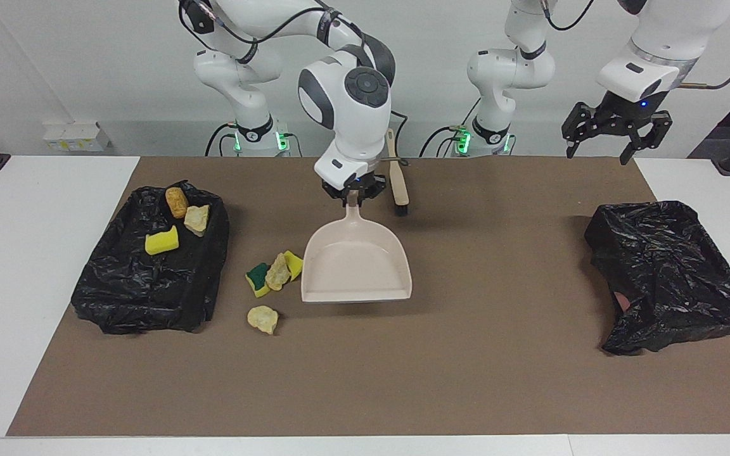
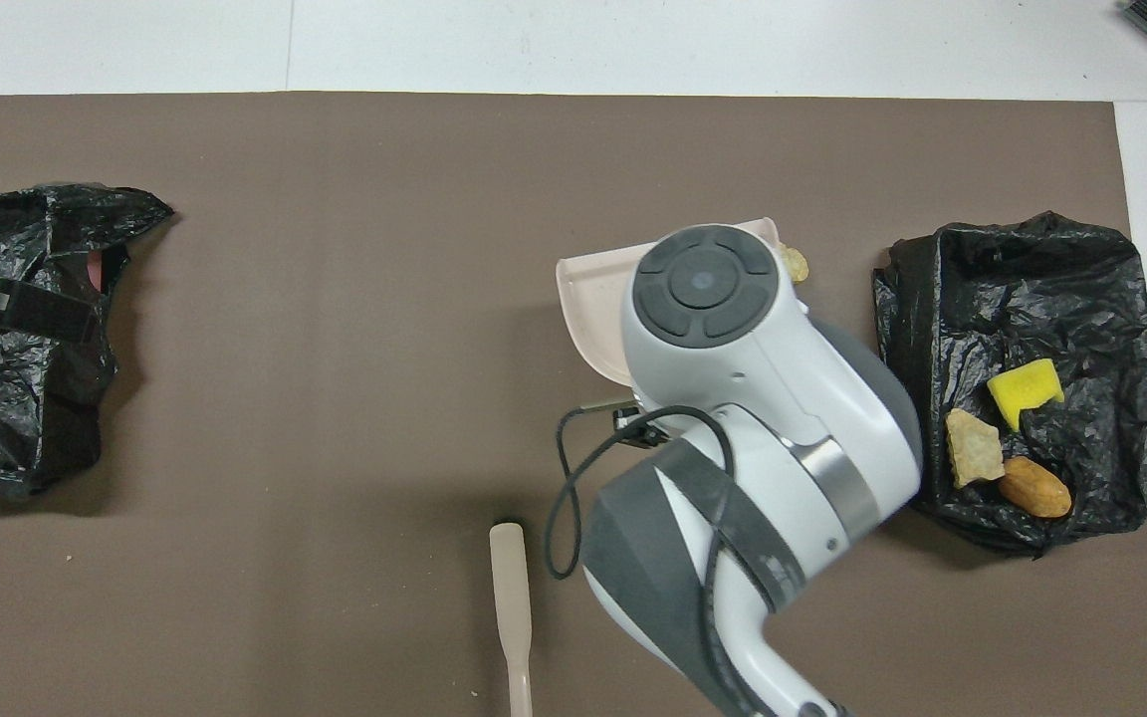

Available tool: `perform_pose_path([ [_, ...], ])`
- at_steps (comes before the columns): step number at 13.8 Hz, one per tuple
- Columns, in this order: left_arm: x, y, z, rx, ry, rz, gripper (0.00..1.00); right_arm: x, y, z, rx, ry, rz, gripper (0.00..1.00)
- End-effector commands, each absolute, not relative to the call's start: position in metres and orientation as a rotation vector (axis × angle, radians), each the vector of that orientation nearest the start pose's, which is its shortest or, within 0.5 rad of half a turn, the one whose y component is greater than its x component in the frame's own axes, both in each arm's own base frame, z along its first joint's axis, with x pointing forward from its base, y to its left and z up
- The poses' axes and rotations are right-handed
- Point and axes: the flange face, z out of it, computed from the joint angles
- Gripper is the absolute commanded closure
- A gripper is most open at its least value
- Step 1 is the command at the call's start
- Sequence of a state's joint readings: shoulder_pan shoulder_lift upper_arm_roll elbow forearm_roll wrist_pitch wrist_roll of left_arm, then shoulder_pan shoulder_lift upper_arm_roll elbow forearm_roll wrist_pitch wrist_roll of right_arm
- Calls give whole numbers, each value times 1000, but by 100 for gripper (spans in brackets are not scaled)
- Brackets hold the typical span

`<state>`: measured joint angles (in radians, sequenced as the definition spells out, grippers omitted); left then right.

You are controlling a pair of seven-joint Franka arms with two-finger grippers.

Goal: Sweep and dump trash in bin

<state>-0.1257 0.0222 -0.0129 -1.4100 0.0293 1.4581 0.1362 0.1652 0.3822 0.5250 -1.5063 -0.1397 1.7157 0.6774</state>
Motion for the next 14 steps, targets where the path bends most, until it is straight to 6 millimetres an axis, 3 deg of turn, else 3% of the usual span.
perform_pose_path([
  [1, 539, -74, 679, -3094, 424, -65, 0, 547, 424, 438, -3083, 7, 154, 100],
  [3, 539, -75, 679, -3094, 427, -65, 0, 559, 445, 402, -3060, 55, 112, 100],
  [4, 539, -74, 679, -3094, 422, -65, 0, 562, 455, 393, -3022, 65, 81, 100],
  [6, 537, -75, 678, -3094, 426, -48, 0, 567, 456, 385, -2993, 72, 53, 100],
  [8, 537, -74, 678, -3093, 431, -53, 0, 570, 463, 342, -3005, 28, 22, 100],
  [10, 536, -69, 679, -3095, 415, -43, 0, 576, 457, 333, -3018, 23, 16, 100],
  [11, 536, -67, 679, -3096, 410, -45, 0, 575, 458, 334, -3017, 24, 16, 94],
  [12, 536, -67, 678, -3096, 407, -45, 0, 575, 458, 335, -3021, 18, 11, 73],
  [13, 536, -66, 678, -3097, 400, -48, 0, 572, 459, 338, -3030, -4, 12, 42],
  [14, 537, -62, 678, -3099, 386, -43, 0, 569, 457, 345, -3038, -16, 7, 0],
])
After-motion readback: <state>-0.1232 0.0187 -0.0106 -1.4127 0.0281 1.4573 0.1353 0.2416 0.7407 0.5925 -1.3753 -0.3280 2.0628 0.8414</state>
